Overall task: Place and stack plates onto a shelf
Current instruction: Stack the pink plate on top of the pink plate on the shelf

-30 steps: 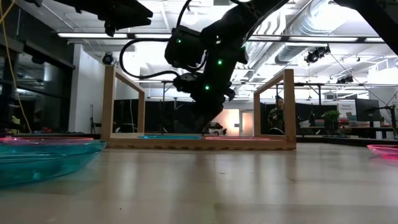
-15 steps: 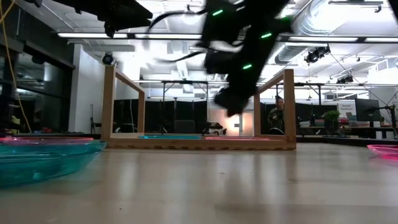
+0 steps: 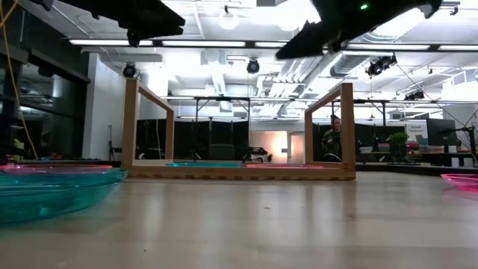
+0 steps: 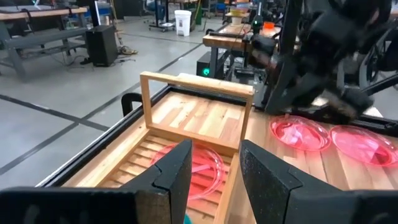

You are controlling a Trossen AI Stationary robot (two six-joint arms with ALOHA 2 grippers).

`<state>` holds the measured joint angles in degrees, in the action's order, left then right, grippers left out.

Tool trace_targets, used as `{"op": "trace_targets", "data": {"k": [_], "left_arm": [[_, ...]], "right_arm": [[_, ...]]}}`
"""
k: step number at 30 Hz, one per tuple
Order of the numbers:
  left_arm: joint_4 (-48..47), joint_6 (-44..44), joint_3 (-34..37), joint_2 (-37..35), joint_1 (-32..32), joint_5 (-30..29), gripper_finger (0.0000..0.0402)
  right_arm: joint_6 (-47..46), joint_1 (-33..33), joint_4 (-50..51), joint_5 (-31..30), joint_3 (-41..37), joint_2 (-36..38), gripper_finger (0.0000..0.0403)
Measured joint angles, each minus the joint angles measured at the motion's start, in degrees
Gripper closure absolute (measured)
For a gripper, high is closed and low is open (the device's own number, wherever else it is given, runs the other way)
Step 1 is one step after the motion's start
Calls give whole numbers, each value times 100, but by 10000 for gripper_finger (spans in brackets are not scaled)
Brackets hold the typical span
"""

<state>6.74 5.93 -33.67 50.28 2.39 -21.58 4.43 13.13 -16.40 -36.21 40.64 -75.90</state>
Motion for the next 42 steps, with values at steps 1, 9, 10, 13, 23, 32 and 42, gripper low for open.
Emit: {"op": "trace_targets", "data": {"k": [1,9,10,13,23,32,42], "left_arm": [[6,-5,0,24,0,-1,275],[83,-126,0,76,0,-44,275],[80,-28,0,76,4,-225,275],[-628,528,-208,76,-94,-1262,275],[-5597,2242,-2394,140,-1133,-896,275],[-7420,2890,-1692,142,-2578,617,275],[-6223,2335,-90,382,-3342,1743,275]], "right_arm": [[91,0,-115,113,-115,192,403],[212,-21,-607,606,-1067,1899,403],[205,-37,-673,616,-1173,2074,403],[64,-91,-819,615,-1445,2470,403],[50,-151,-823,656,-1604,2659,403],[-96,-151,-731,718,-1606,2634,403],[-99,-151,-692,736,-1606,2633,403]]}}
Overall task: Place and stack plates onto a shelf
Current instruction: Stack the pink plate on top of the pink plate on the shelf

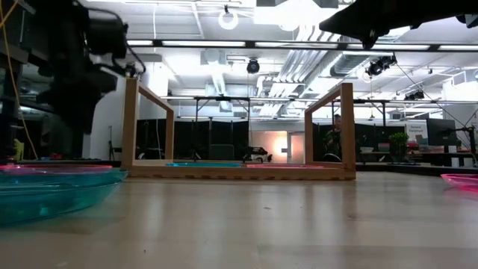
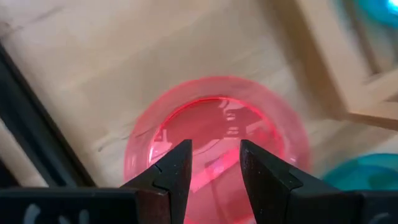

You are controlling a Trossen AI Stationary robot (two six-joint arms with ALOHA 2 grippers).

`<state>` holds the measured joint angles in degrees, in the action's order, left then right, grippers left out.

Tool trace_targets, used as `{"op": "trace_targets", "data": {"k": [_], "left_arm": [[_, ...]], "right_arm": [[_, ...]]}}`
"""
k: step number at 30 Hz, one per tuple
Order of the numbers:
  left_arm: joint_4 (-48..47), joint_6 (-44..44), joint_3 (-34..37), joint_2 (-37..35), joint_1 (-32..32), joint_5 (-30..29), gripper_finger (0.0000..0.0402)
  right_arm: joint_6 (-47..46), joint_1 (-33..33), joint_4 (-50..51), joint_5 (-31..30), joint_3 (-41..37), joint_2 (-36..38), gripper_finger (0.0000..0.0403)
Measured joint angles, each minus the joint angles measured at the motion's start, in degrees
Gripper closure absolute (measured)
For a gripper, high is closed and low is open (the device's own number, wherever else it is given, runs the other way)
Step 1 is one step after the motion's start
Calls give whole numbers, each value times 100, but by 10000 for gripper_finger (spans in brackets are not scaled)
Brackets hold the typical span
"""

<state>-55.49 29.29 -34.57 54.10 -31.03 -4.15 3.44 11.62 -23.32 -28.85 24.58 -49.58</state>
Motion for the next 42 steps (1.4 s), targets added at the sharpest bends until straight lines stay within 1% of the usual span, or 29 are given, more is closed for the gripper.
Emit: {"op": "trace_targets", "data": {"k": [3,7,12,15,24,30,34,38,42], "left_arm": [[79,-74,138,127,-148,299,275],[303,-76,136,195,-210,363,275],[406,388,136,297,-275,-98,275],[471,352,136,422,-275,-134,275],[1200,124,135,474,-262,346,275],[1334,182,134,475,-262,387,275],[1444,239,135,475,-161,389,275],[1795,351,134,478,68,411,275],[2047,476,134,566,315,562,275]], "right_arm": [[-1,0,-1,16,0,0,403],[-2,0,1,18,0,0,403],[-2,0,5,18,0,0,403],[-2,0,34,16,0,0,403],[-63,0,88,16,0,-3,403],[-63,0,138,16,0,-3,403],[-63,0,138,15,0,-3,403],[-63,0,138,14,0,-3,403],[-104,0,136,15,0,-3,403]]}}
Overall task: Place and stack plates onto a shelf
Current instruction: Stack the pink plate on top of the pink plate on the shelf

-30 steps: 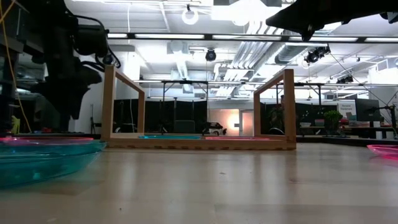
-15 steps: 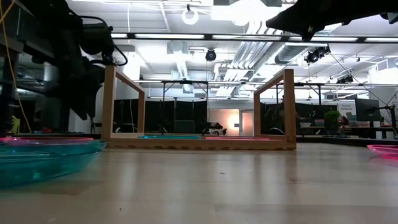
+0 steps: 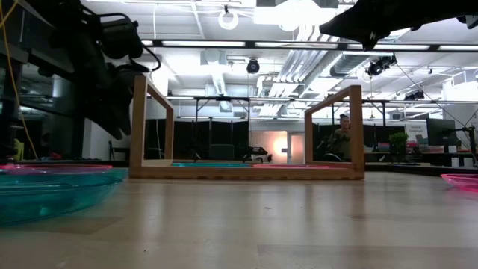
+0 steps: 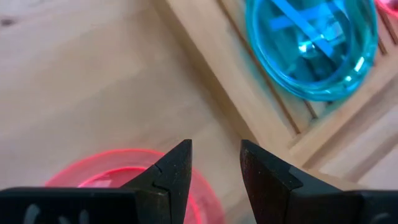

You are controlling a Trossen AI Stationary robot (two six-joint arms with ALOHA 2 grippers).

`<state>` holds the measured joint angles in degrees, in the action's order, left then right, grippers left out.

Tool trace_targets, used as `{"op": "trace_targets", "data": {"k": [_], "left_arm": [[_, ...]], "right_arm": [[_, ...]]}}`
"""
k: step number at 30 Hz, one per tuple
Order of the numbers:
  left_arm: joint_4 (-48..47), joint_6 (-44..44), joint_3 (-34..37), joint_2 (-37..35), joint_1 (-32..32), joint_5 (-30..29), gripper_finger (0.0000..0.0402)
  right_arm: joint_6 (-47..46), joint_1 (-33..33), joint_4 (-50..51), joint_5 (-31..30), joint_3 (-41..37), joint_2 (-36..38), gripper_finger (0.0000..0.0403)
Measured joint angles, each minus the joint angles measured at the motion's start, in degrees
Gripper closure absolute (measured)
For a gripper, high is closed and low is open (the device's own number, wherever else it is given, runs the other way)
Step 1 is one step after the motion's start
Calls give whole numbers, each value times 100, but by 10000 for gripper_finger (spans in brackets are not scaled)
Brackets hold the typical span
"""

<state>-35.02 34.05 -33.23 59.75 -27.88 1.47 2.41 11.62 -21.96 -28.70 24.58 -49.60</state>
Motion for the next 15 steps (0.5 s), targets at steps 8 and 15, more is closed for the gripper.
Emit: {"op": "trace_targets", "data": {"k": [8,15], "left_arm": [[-483,-131,-227,71,18,-131,275],[-1520,-792,-908,155,-535,-584,275]], "right_arm": [[-3,0,-4,-2,0,-31,403],[-3,0,-12,-2,4,-157,403]]}}
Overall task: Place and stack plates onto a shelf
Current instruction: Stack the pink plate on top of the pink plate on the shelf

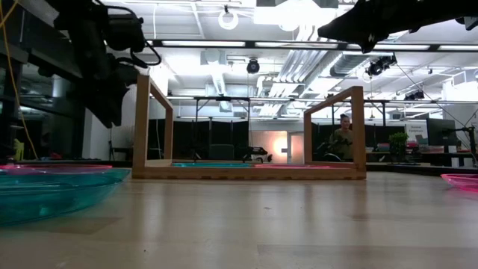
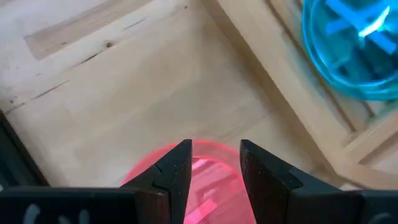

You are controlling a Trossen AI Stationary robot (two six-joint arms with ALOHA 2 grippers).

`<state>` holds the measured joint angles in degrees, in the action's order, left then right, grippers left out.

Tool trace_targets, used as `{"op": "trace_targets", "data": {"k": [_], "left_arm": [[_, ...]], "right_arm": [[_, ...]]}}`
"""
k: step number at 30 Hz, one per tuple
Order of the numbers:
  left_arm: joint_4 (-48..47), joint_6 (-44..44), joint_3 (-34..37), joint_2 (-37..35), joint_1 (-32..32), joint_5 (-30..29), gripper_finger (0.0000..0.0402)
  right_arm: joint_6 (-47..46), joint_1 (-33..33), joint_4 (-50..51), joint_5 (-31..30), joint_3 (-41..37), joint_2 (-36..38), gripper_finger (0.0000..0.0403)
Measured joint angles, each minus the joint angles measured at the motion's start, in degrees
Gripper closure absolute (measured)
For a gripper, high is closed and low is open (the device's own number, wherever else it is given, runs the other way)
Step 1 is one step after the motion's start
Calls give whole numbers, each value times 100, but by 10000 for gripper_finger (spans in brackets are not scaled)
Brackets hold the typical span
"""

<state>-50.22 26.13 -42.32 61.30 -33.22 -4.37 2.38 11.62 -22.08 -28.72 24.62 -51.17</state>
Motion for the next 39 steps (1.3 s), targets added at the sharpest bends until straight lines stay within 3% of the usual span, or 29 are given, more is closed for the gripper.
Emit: {"op": "trace_targets", "data": {"k": [4,9,12,17,24,39], "left_arm": [[-341,-556,-167,428,-470,345,275],[-649,-617,-267,1336,-850,226,275],[-599,-677,-283,1815,-905,152,275],[-590,-1490,-281,2327,-836,236,275],[-273,-2182,-279,2464,-828,116,275],[-219,-4709,-279,2465,-838,90,275]], "right_arm": [[0,0,-3,0,0,-4,403],[0,0,-3,-1,0,-5,403],[0,-2,-1,-1,0,-5,403],[0,0,1,1,0,-5,403],[0,-2,17,1,0,-5,403],[-94,0,52,1,0,-9,403]]}}
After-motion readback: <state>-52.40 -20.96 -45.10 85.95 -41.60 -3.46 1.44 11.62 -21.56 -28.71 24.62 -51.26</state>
